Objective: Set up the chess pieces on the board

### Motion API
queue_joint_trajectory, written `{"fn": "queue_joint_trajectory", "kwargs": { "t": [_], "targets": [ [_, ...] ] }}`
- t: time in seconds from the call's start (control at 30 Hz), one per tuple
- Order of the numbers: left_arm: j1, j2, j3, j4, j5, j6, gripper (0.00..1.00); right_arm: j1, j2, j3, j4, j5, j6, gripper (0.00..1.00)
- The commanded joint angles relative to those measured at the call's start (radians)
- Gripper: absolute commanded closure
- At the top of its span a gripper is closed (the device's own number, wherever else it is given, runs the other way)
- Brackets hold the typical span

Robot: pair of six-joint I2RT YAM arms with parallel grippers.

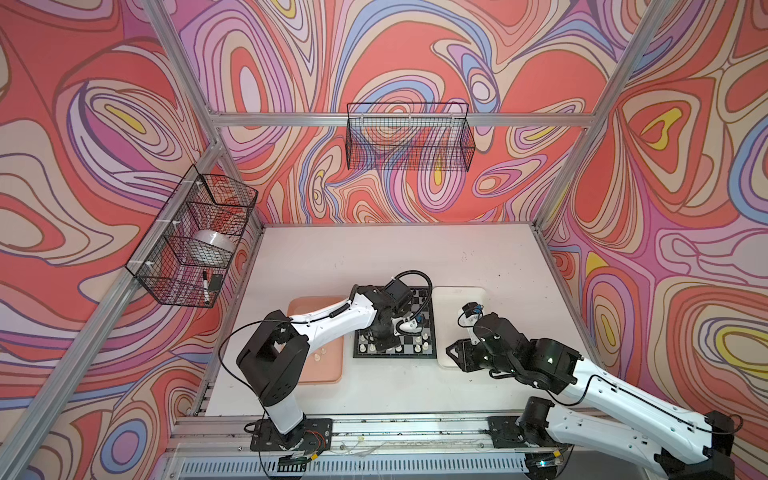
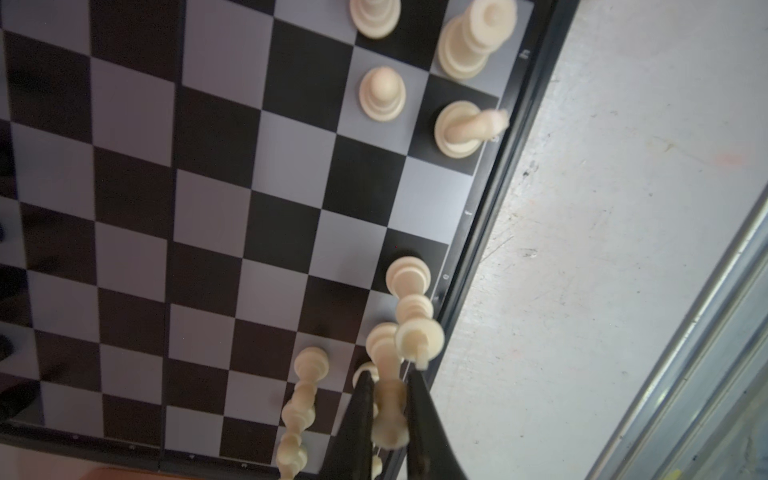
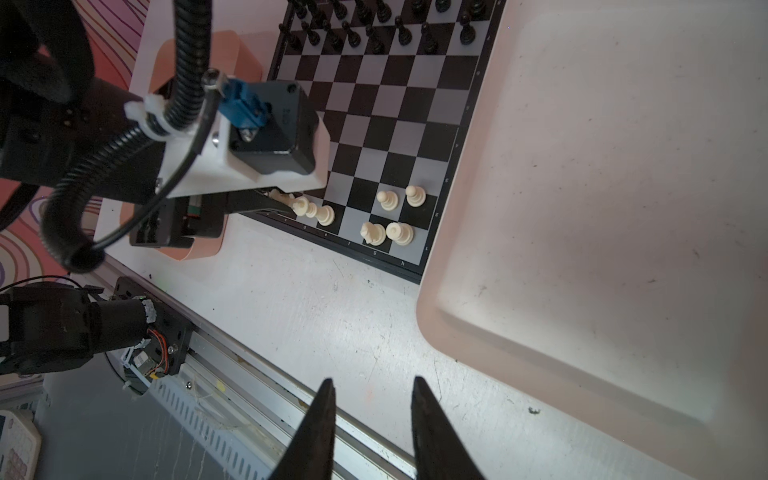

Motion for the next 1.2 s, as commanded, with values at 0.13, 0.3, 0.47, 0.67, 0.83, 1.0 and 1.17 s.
{"fn": "queue_joint_trajectory", "kwargs": {
  "t": [0.13,0.3,0.47,0.67,0.83,1.0,1.17],
  "targets": [
    [-0.013,0.023,-0.007,0.002,-0.004,0.003,0.85,-0.003,-0.018,-0.008,-0.005,0.019,0.007,0.69],
    [-0.020,0.027,0.001,-0.003,-0.001,0.001,0.84,-0.003,-0.028,-0.021,0.001,0.021,0.010,0.69],
    [-0.026,0.030,0.008,-0.007,-0.014,0.005,0.81,-0.004,-0.025,-0.024,0.006,0.019,0.011,0.69],
    [-0.026,0.018,0.002,-0.008,-0.029,0.010,0.72,-0.003,-0.032,-0.025,0.002,0.024,0.010,0.69],
    [-0.026,0.007,0.000,-0.010,-0.039,0.019,0.63,-0.004,-0.032,-0.021,0.000,0.028,0.010,0.69],
    [-0.026,0.001,0.005,-0.019,-0.033,0.019,0.61,-0.005,-0.032,-0.024,0.005,0.030,0.010,0.69],
    [-0.026,0.006,0.002,-0.020,-0.021,0.015,0.63,-0.004,-0.032,-0.031,0.006,0.026,0.010,0.69]
  ]
}}
